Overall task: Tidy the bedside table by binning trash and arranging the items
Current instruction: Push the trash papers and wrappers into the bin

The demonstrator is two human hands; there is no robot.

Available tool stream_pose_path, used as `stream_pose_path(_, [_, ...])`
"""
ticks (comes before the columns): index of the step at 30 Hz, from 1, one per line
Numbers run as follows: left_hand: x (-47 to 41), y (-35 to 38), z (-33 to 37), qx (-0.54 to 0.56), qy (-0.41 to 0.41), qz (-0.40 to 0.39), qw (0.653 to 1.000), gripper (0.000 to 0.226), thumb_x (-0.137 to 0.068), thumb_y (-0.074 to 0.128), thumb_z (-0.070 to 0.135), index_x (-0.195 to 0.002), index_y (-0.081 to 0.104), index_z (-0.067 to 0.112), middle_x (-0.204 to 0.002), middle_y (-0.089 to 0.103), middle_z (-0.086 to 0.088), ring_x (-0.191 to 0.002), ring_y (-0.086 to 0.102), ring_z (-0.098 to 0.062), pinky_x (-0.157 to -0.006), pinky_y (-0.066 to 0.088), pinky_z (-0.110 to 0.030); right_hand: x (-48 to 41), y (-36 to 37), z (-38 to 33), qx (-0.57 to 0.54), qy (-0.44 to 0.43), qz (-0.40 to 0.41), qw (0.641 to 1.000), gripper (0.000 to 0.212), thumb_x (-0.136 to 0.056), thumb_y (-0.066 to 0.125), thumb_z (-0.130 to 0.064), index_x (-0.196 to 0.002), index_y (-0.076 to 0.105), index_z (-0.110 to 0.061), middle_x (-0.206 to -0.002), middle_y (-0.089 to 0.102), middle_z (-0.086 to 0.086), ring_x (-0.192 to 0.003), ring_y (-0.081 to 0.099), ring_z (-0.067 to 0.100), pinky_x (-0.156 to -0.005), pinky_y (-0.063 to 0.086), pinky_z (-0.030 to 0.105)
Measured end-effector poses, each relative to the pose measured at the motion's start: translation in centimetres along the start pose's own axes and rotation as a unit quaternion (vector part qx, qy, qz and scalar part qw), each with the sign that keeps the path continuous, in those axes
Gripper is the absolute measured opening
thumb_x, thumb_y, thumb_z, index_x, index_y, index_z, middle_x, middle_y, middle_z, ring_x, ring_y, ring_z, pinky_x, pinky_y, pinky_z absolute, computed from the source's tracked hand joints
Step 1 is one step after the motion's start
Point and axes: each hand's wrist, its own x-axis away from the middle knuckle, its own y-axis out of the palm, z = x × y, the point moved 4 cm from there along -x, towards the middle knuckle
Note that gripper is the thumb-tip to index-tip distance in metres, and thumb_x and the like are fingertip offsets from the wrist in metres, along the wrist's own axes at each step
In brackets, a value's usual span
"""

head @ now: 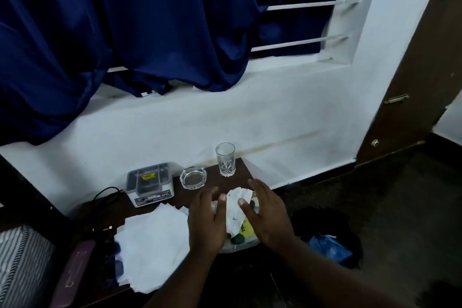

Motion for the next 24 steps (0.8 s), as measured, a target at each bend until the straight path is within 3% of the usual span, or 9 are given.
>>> stream_pose_path(3, [0.3, 1.0, -2.1, -0.049, -0.133, 0.004, 0.990, 0.045, -0.087, 0.075, 0.033, -0.127, 0.064, 0.016, -0.127, 0.066, -0.008, -0.121, 0.059, -0.033, -0.099, 0.048, -0.044, -0.1, 0.4, 3.0, 0.000, 0.064, 0.006, 0.998, 0.054, -0.097, 0.059, -0.048, -0.138, 0.056, -0.015, -0.138, 0.061, 0.001, -0.127, 0.057, 0.022, -0.105, 0.046, 0.040])
stream_pose_path(7, [0.8, 2.3, -4.3, -0.093, -0.278, -0.024, 0.956, 0.080, -0.081, 0.079, 0.043, -0.147, 0.045, 0.015, -0.150, 0.050, -0.014, -0.138, 0.045, -0.039, -0.109, 0.040, -0.048, 0.3, 1.5, 5.5, 0.004, 0.162, -0.014, 0.987, 0.058, -0.090, 0.067, -0.044, -0.140, 0.053, -0.019, -0.140, 0.059, 0.003, -0.125, 0.056, 0.026, -0.103, 0.046, 0.041])
stream_pose_path(10, [1.0, 3.1, -5.3, -0.114, -0.304, -0.046, 0.945, 0.084, -0.078, 0.080, 0.046, -0.147, 0.043, 0.014, -0.147, 0.053, -0.015, -0.136, 0.046, -0.039, -0.110, 0.042, -0.048, 0.2, 2.4, 6.3, -0.023, 0.213, -0.017, 0.977, 0.060, -0.086, 0.071, -0.040, -0.140, 0.052, -0.020, -0.140, 0.058, 0.004, -0.125, 0.055, 0.028, -0.102, 0.046, 0.043])
stream_pose_path(17, [0.8, 4.4, -6.8, -0.116, -0.334, -0.059, 0.934, 0.073, -0.079, 0.075, 0.052, -0.138, 0.048, 0.017, -0.131, 0.066, -0.009, -0.122, 0.060, -0.037, -0.102, 0.050, -0.046, -1.1, 4.3, 7.7, -0.044, 0.252, -0.050, 0.965, 0.071, -0.083, 0.075, -0.036, -0.143, 0.045, -0.015, -0.140, 0.054, 0.011, -0.127, 0.051, 0.033, -0.101, 0.047, 0.044])
stream_pose_path(24, [0.8, 4.9, -7.6, -0.051, -0.326, -0.021, 0.944, 0.042, -0.084, 0.077, 0.026, -0.124, 0.062, 0.022, -0.117, 0.073, -0.006, -0.104, 0.066, -0.032, -0.086, 0.047, -0.034, -1.5, 4.8, 8.2, 0.004, 0.282, -0.049, 0.958, 0.072, -0.078, 0.078, -0.045, -0.136, 0.045, -0.017, -0.131, 0.057, 0.012, -0.123, 0.053, 0.038, -0.095, 0.048, 0.045])
